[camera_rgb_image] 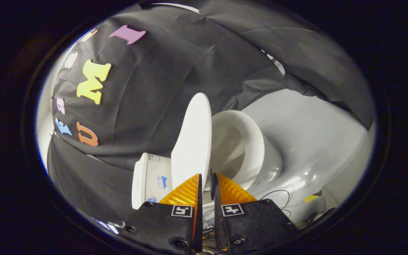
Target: Open the toilet lid.
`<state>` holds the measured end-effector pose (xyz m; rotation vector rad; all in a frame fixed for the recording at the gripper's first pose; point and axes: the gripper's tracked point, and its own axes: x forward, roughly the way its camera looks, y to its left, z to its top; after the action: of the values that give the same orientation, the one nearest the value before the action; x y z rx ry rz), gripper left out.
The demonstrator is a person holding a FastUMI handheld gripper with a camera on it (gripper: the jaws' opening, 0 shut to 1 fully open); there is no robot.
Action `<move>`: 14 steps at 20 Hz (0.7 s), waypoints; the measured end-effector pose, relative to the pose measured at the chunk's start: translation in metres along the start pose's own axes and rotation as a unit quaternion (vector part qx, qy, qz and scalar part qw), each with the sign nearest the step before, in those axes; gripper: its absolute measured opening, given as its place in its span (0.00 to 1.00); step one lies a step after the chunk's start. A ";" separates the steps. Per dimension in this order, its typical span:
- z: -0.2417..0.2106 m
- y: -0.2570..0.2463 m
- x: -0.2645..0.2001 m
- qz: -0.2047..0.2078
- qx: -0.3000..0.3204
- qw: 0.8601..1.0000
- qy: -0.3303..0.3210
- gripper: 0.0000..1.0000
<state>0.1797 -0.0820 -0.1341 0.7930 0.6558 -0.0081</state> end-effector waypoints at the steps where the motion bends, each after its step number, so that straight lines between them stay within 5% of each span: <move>1: -0.001 0.007 -0.001 0.000 -0.010 1.000 -0.002 0.17; 14: -0.011 0.086 -0.025 -0.015 -0.099 0.995 -0.011 0.17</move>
<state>0.1743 -0.0195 -0.0696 0.5907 0.6358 0.0213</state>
